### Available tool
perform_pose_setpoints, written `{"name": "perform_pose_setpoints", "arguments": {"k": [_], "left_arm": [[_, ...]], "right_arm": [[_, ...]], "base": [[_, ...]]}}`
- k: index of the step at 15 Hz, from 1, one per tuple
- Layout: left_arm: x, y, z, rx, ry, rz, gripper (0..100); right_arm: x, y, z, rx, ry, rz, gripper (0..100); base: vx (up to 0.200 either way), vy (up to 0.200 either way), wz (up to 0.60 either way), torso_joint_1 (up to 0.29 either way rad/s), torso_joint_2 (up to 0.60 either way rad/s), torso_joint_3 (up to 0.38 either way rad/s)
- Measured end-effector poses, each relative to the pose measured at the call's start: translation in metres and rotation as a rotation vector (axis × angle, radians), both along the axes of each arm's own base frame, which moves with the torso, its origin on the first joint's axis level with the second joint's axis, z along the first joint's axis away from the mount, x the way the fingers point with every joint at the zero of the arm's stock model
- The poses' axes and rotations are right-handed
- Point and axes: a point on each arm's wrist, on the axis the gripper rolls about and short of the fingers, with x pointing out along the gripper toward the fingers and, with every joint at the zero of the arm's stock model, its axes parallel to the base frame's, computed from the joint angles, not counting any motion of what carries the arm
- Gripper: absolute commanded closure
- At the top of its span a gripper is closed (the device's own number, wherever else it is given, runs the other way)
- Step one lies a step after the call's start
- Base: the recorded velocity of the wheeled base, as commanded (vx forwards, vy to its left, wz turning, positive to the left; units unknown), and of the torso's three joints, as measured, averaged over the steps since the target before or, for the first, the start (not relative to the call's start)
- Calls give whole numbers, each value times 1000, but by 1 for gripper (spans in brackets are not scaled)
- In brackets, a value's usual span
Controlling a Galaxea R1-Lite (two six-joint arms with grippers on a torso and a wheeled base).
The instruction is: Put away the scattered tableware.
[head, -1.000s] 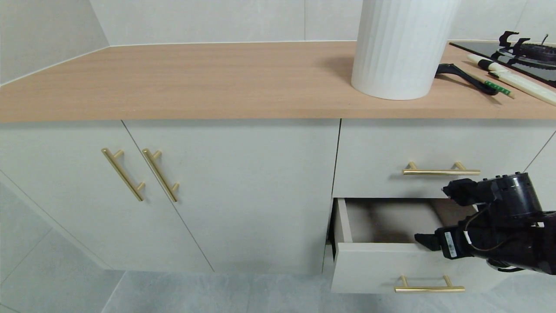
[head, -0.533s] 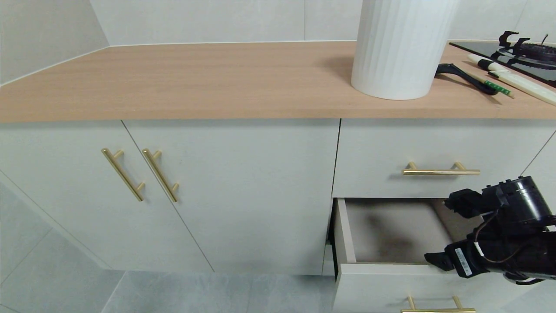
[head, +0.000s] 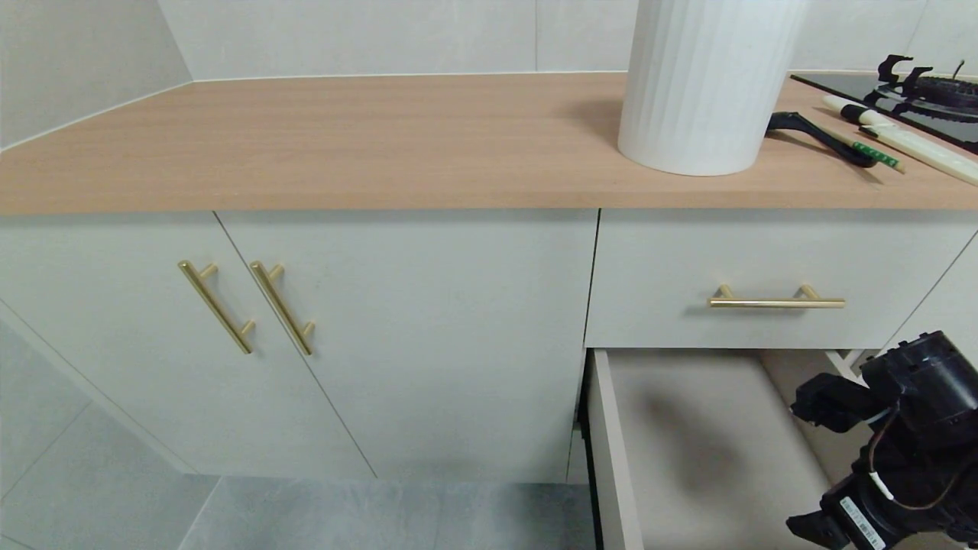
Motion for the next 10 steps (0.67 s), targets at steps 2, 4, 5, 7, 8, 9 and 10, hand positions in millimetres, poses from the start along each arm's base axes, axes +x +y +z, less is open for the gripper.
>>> {"name": "perform_pose_setpoints", "arguments": {"k": [2, 4, 5, 7, 8, 9, 10], "left_arm": [[0, 0, 0, 0, 0, 0, 0], [0, 0, 0, 0, 0, 0, 0], [0, 0, 0, 0, 0, 0, 0], [0, 0, 0, 0, 0, 0, 0], [0, 0, 0, 0, 0, 0, 0], [0, 0, 0, 0, 0, 0, 0], [0, 0, 0, 0, 0, 0, 0]], "right_arm": [[-9, 1, 1, -29, 35, 48, 0], [-15, 0, 3, -42, 51, 66, 0], [-15, 0, 4, -39, 42, 67, 0], [-13, 2, 11, -21, 3, 60, 0], [-12, 2, 16, -7, -21, 50, 0], [-12, 2, 22, 13, -49, 37, 0], [-14, 1, 30, 38, -81, 21, 0]], "base": [[0, 0, 0, 0, 0, 0], [0, 0, 0, 0, 0, 0], [0, 0, 0, 0, 0, 0], [0, 0, 0, 0, 0, 0], [0, 0, 0, 0, 0, 0], [0, 0, 0, 0, 0, 0], [0, 0, 0, 0, 0, 0]]}}
